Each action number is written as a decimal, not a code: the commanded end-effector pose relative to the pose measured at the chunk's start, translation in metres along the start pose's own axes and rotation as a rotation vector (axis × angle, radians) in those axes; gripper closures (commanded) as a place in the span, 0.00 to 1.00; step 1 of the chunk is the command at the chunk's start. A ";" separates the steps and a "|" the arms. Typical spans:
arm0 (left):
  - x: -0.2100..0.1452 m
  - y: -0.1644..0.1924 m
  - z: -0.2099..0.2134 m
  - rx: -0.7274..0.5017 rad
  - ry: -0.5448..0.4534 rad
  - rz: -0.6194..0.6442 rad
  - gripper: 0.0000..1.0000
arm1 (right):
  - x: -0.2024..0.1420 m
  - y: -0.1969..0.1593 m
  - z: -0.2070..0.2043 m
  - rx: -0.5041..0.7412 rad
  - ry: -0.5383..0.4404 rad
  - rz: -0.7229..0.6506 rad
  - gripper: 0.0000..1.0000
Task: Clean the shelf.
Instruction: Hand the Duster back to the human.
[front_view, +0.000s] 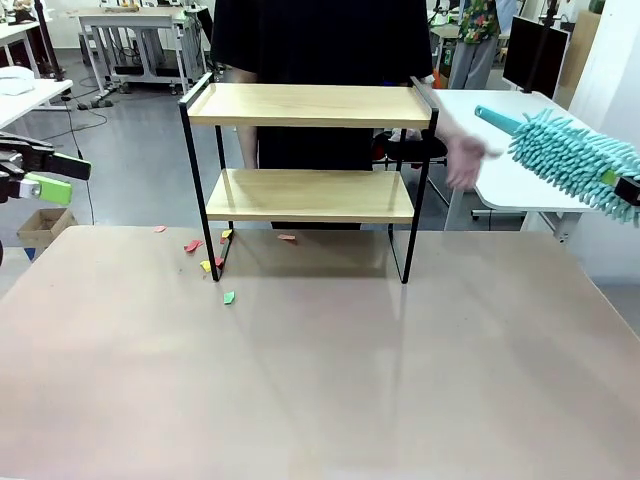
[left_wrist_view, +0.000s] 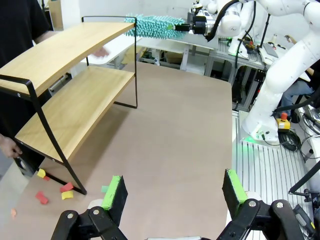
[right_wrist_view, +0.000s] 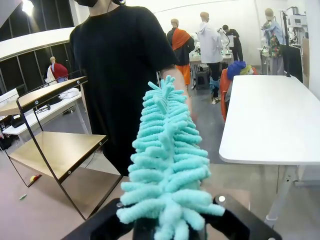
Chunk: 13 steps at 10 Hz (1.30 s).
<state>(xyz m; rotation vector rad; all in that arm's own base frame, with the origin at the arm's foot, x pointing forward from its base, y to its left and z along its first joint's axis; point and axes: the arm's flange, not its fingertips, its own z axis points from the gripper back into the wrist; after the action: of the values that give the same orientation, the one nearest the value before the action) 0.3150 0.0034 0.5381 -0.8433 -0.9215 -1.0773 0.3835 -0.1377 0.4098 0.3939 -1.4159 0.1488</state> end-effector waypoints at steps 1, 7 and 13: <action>0.002 0.000 0.001 -0.004 -0.027 -0.015 0.00 | 0.003 0.002 0.000 -0.005 -0.001 0.003 0.83; 0.002 0.000 0.001 -0.004 -0.027 -0.015 0.00 | 0.003 0.002 0.000 -0.005 -0.001 0.003 0.83; 0.002 0.000 0.001 -0.004 -0.027 -0.015 0.00 | 0.000 -0.001 0.000 0.016 -0.008 -0.030 0.20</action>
<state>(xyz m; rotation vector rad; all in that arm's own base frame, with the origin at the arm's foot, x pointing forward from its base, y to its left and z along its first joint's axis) 0.3150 0.0034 0.5381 -0.8434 -0.9215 -1.0773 0.3837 -0.1374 0.4098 0.4011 -1.4170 0.1456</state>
